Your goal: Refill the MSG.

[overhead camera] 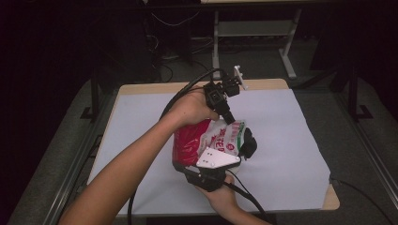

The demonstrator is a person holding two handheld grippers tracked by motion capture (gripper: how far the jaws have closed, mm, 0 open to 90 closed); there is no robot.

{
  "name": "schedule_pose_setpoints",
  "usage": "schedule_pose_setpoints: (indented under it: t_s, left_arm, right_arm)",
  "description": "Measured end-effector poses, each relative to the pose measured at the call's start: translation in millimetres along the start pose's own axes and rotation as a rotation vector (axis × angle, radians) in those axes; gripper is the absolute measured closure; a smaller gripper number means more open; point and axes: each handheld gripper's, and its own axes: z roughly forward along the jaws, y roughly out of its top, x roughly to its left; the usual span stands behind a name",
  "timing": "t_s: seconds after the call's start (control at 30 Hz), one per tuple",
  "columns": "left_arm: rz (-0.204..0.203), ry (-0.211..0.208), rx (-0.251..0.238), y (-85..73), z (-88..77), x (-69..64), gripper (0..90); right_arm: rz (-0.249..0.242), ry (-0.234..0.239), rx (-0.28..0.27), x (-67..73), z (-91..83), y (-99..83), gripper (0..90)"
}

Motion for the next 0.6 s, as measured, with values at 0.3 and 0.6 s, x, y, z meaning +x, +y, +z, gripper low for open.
schedule_pose_setpoints:
  t_s: [0.3,0.6]
  left_arm:
    - [0.019,-0.002,-0.106,-20.4,-21.5,-2.9,90.0]
    - [0.001,0.011,-0.279,-55.6,-53.8,-2.1,90.0]
  right_arm:
    - [0.016,0.002,0.027,-3.3,2.9,-4.0,78.1]
    - [0.025,-0.005,0.057,-7.0,6.5,-8.4,78.4]
